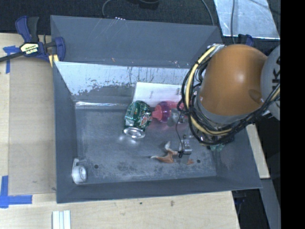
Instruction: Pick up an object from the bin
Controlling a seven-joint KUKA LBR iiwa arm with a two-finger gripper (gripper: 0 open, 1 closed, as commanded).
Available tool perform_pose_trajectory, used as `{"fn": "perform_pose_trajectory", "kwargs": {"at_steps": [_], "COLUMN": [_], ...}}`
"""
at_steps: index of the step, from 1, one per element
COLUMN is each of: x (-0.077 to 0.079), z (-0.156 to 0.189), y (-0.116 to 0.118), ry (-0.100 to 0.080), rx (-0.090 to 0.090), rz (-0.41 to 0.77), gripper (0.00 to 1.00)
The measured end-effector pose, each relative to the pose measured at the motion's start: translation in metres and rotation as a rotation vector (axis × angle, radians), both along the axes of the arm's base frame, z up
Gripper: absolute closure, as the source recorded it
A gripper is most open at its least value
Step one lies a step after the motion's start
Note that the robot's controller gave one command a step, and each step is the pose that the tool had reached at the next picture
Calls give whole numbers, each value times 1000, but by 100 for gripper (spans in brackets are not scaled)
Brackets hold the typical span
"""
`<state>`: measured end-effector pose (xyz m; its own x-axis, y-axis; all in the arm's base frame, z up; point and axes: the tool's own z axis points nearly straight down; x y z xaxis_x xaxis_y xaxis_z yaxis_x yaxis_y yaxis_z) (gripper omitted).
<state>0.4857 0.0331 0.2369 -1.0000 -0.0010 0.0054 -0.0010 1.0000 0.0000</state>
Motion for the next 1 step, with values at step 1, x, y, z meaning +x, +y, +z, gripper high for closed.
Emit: {"fn": "perform_pose_trajectory", "kwargs": {"at_steps": [1], "x": [2], "z": [4], "y": [0], "ry": [-8], "rx": [1], "rz": [-1], "gripper": [0]}}
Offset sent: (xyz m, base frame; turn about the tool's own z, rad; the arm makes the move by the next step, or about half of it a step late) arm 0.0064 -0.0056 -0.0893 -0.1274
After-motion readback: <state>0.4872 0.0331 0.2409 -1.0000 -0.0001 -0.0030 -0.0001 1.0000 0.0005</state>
